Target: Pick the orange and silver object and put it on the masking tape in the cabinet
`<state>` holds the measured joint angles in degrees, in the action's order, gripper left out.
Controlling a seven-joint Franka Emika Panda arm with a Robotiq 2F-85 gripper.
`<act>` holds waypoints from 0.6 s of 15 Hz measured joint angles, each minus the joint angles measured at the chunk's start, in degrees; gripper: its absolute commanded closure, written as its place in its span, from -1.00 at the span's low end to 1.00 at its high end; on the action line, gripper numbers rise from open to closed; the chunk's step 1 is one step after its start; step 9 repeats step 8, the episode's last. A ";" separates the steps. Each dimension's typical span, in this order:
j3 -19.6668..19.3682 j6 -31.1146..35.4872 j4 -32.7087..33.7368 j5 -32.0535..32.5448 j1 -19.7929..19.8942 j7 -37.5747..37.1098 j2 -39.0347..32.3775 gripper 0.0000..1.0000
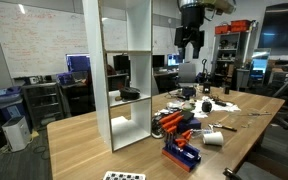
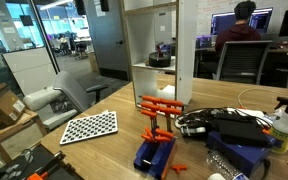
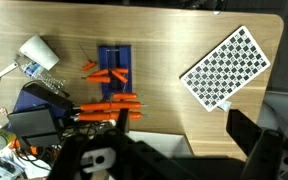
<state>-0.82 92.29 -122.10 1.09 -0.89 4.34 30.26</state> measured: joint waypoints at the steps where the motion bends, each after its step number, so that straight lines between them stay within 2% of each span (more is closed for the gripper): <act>1: -0.12 -1.61 -1.06 -0.47 0.00 0.21 2.76 -1.00; 5: -0.53 -5.62 -4.23 -0.76 0.00 0.31 9.63 -1.00; 9: -0.60 -5.63 -5.02 -0.76 0.00 0.31 10.16 -1.00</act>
